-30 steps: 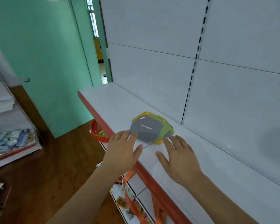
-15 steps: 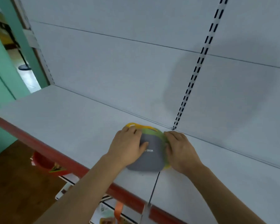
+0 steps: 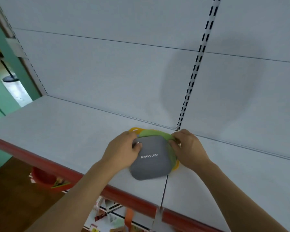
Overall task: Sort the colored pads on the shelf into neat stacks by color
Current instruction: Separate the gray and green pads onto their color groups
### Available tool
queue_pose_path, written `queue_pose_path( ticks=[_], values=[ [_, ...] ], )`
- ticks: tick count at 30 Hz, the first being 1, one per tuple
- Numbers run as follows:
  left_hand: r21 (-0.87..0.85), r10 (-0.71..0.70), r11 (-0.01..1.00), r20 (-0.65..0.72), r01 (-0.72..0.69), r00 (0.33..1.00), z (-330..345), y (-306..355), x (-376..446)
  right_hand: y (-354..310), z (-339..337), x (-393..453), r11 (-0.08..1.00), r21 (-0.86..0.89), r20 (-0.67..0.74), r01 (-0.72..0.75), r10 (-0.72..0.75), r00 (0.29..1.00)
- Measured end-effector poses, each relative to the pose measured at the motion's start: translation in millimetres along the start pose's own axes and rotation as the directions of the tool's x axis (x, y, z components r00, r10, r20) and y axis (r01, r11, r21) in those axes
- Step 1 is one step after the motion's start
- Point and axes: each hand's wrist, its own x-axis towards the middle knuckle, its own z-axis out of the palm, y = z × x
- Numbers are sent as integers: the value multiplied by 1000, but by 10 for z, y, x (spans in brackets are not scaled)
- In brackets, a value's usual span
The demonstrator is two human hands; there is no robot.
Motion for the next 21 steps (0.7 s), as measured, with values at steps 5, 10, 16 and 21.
queue_pose_path(
  ticks=[5,10,16,21],
  values=[
    [-178,-35,983,17,38,999,-87,-22,-77,-11,-164,-188,987,122,-24,-109,113,993],
    [-297,-132,947,-5,124,991,-223,-185,-18,58,-403,-463,938,261,-76,-227,255,964],
    [-230,-40,972,-14,36,999,-169,-158,53,-147,-784,-563,892,388,46,-231,232,972],
    [-312,-56,948,13,57,998,-98,-264,111,-164,-927,-537,997,-47,24,-66,67,997]
  ],
)
